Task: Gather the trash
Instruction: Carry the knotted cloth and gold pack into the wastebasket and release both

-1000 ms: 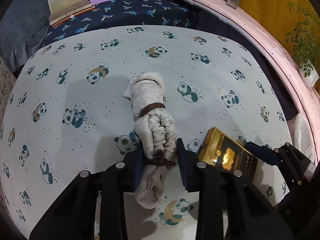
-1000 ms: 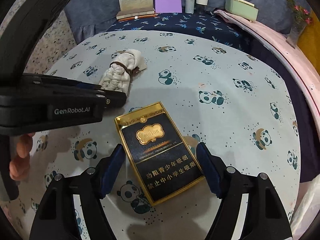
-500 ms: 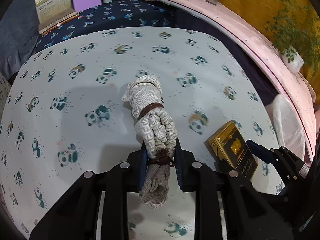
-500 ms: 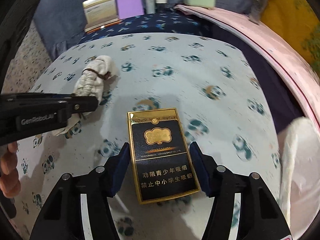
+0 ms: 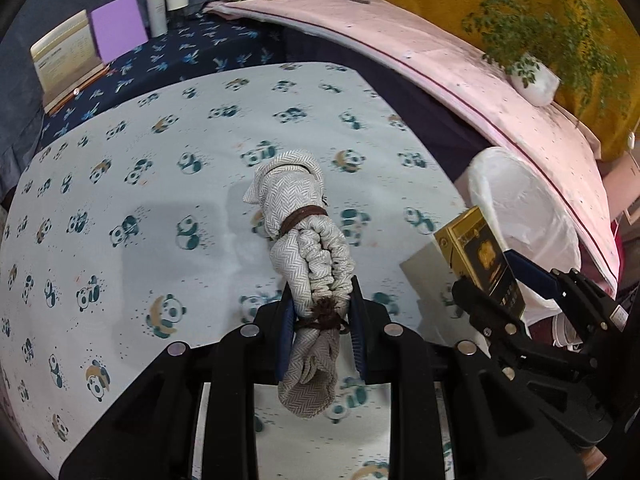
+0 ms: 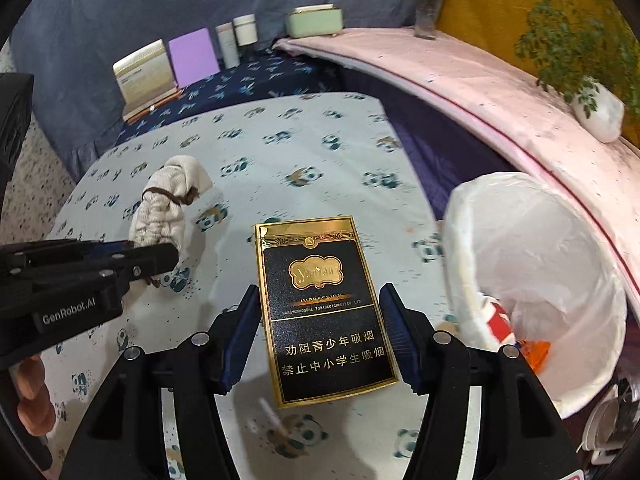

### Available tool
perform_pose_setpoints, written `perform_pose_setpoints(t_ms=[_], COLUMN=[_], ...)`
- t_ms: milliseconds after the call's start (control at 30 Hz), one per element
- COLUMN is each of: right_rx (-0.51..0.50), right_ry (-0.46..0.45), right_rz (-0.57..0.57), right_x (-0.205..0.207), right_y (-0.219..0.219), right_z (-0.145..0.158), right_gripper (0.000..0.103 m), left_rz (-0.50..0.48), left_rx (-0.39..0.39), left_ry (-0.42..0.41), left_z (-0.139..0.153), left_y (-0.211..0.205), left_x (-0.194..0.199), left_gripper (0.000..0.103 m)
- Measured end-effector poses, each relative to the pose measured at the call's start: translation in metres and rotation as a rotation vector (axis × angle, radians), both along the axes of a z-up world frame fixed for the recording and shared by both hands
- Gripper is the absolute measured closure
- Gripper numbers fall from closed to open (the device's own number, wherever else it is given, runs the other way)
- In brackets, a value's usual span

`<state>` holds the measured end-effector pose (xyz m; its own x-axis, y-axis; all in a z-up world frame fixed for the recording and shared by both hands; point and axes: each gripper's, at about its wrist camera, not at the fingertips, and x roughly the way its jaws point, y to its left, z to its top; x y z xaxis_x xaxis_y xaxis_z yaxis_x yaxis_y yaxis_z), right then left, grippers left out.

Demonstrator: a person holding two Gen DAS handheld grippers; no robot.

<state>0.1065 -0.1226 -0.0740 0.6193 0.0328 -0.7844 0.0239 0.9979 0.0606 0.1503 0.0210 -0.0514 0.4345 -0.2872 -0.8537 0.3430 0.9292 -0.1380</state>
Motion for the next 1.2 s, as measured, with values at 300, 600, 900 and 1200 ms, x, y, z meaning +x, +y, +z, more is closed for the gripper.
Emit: perform_pose_setpoints(t_ms=[300,600,900,1200], right_rx=[0.010,0.021,0.017,0.012], right_ry=[-0.069,-0.114,-0.141,-0.137], right_rz=[-0.083,-0.188,-0.305,-0.396], right_x=[-0.025,-0.047,-0.066,-0.074], right_y=[-0.043,-0.095,-0.153,-0.199], right_z=[0.026,0.039,0.047,0.044], right_gripper=[0.045,0.045,0.045,0.045], left_rz=[-0.093,-0.198,-0.333,-0.420], left_rx=[0.011,0.022,0.035,0.010], left_ry=[-0.042,-0.071,-0.075,-0.071], left_z=[0.019,0.030,0.029,0.025], left_y=[-0.052,-0.109,-0.174,-0.220], left_x=[-0.020,-0.034,-0.040,-0.033], left_gripper=[0.080,0.080,0.079,0.071])
